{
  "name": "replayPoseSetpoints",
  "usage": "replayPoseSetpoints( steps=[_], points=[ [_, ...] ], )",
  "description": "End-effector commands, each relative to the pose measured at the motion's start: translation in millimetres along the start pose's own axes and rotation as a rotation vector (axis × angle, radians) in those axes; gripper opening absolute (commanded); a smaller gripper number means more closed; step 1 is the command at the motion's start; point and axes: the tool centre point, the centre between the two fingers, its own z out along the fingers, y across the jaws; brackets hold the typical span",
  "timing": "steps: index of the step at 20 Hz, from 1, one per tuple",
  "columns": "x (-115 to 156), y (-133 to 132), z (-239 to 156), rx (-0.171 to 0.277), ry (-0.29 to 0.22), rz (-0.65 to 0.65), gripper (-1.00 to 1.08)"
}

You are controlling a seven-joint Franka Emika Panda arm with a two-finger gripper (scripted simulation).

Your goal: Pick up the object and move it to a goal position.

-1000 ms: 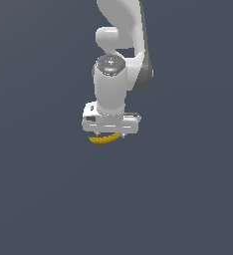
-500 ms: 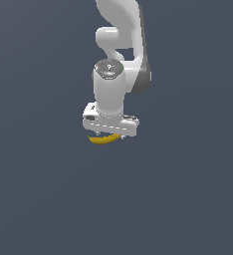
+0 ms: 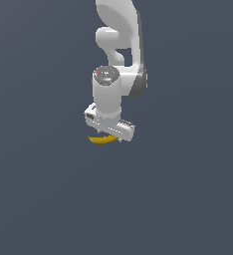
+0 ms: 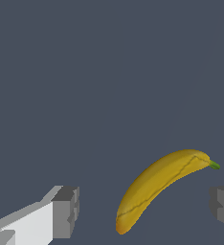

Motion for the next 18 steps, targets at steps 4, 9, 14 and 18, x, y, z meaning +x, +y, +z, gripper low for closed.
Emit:
replayPoseSetpoints(
  steps=[4,9,14,18],
  points=[
    [-8,8,15,0.007,-0.005,0.173,1.0],
    [-16,16,27,0.011,-0.008,0.331,1.0],
    [-24,24,39,0.013,-0.01,0.49,1.0],
    [-30,32,49,0.014,-0.011,0.618,1.0]
  ],
)
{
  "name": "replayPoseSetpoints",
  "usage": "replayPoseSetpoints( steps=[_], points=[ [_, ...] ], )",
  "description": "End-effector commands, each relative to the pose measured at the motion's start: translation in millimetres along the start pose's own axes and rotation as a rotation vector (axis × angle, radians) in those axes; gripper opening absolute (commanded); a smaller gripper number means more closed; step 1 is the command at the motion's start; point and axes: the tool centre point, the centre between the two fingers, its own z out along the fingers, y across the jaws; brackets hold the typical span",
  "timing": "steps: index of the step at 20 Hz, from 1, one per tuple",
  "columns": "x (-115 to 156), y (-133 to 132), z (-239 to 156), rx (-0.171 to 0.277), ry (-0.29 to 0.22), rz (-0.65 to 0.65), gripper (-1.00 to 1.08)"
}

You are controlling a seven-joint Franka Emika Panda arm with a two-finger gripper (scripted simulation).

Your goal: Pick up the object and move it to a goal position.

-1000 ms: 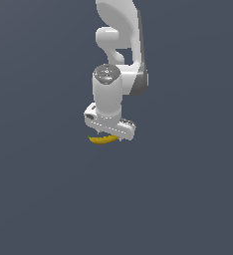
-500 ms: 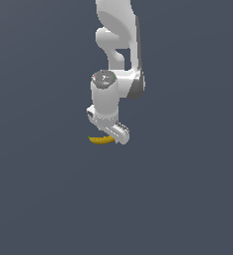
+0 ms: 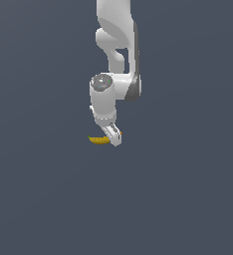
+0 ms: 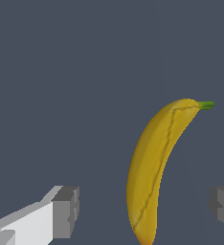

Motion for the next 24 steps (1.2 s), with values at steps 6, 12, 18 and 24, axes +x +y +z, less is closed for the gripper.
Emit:
replayPoseSetpoints(
  steps=[6,12,18,24],
  points=[
    [-2,18,16,0.001,0.002,0.232,1.0],
    [-3,29,23,0.001,0.005,0.36,1.0],
    [-3,35,28,0.002,0.008,0.429,1.0],
    [-3,36,28,0.001,0.008,0.437,1.0]
  ],
)
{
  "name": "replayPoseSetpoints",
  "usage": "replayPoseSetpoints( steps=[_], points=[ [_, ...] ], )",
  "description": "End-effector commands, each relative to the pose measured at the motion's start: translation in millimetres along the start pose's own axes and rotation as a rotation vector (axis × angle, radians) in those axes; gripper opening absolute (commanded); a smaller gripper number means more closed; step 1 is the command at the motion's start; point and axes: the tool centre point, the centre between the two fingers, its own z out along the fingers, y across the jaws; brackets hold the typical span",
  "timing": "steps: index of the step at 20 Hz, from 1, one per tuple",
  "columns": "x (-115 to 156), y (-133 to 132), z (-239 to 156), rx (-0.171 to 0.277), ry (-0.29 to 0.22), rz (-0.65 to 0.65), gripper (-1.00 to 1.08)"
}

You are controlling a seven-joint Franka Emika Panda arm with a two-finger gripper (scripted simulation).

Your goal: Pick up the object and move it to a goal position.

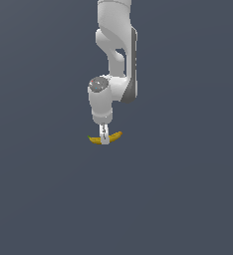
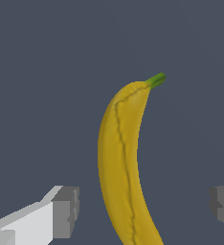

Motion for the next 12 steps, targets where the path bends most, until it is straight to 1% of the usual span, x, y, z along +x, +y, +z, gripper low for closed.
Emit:
replayPoseSetpoints(
  steps=[1,5,12],
  points=[
    [0,0,1,0.0,0.0,0.0,1.0],
    [0,0,10,0.0,0.0,0.001,1.0],
    [0,1,41,0.0,0.0,0.005,1.0]
  ],
)
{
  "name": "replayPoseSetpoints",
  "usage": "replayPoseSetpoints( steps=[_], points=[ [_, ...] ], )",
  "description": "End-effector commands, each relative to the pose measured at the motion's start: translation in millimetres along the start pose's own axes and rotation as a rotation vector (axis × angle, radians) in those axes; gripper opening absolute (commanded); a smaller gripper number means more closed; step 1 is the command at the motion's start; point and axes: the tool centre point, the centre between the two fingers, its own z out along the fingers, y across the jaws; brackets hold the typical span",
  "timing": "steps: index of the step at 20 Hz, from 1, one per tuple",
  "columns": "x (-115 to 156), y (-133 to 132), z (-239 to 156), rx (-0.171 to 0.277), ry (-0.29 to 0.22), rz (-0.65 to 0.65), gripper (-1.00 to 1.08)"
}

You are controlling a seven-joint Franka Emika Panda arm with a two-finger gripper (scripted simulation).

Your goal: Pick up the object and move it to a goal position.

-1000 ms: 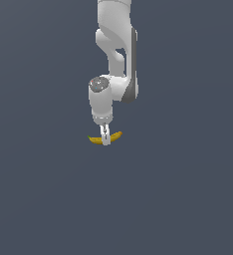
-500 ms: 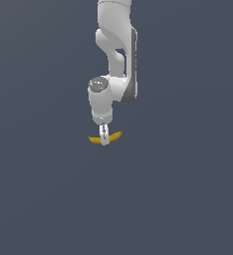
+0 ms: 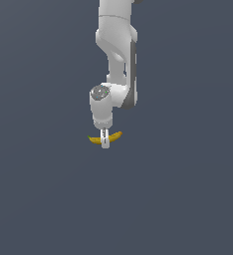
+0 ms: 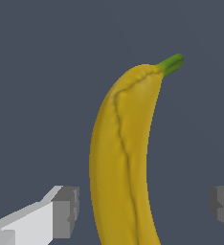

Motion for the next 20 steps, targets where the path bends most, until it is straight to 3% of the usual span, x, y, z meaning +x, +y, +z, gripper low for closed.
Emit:
replayPoseSetpoints(
  steps=[1,6,7,20],
  points=[
    [-0.1,-0.1,9.2,0.001,0.0,0.001,1.0],
    [-0.1,-0.3,15.8,0.001,0.0,0.001,1.0],
    [-0.1,-0.3,15.8,0.001,0.0,0.001,-1.0],
    [-2.1,-3.3,12.6,0.004,0.0,0.001,-1.0]
  ],
)
